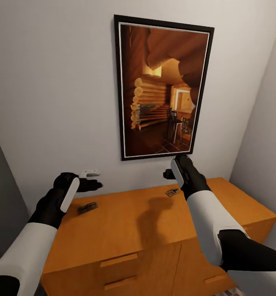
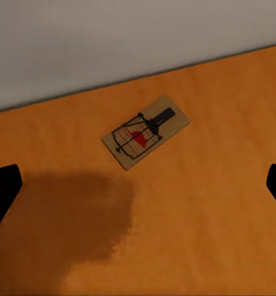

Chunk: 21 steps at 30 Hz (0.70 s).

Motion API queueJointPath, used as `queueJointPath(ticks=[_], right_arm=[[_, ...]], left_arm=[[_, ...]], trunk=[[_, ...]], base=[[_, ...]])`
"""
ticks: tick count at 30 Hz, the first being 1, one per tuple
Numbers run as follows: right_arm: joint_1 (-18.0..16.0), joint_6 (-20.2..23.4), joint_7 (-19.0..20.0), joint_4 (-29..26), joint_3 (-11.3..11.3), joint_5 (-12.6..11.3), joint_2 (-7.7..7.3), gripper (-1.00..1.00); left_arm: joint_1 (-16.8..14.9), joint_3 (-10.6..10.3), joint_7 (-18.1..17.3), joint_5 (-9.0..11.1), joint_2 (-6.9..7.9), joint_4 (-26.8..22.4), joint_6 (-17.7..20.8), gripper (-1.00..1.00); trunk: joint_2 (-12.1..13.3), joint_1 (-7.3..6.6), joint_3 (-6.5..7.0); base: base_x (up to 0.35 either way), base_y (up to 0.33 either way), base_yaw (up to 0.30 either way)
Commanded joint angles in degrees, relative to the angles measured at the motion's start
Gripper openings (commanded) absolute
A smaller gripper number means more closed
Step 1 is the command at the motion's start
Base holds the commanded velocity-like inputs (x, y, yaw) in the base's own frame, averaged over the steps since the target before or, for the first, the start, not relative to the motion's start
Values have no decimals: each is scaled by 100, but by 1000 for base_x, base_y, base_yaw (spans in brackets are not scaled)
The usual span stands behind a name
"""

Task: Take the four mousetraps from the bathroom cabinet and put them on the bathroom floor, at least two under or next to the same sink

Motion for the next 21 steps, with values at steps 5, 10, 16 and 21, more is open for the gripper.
queueJointPath(ticks=[5,10,16,21], right_arm=[[-3,14,-35,-2,-22,-32,8,100],[-5,14,-44,23,-28,-34,8,100],[-7,14,-83,377,-121,-41,8,100],[-7,14,-326,742,-398,-43,8,100]], left_arm=[[-4,-55,32,259,11,-6,15,100],[-4,-170,20,335,12,-7,15,100],[-4,-325,-9,359,8,-10,15,100],[-4,-424,-23,448,-2,-23,15,100]], trunk=[[-6,1,-8],[-6,1,-8],[-6,1,-8],[-6,1,-8]], base=[[0,257,0],[0,213,0],[0,124,0],[0,25,0]])
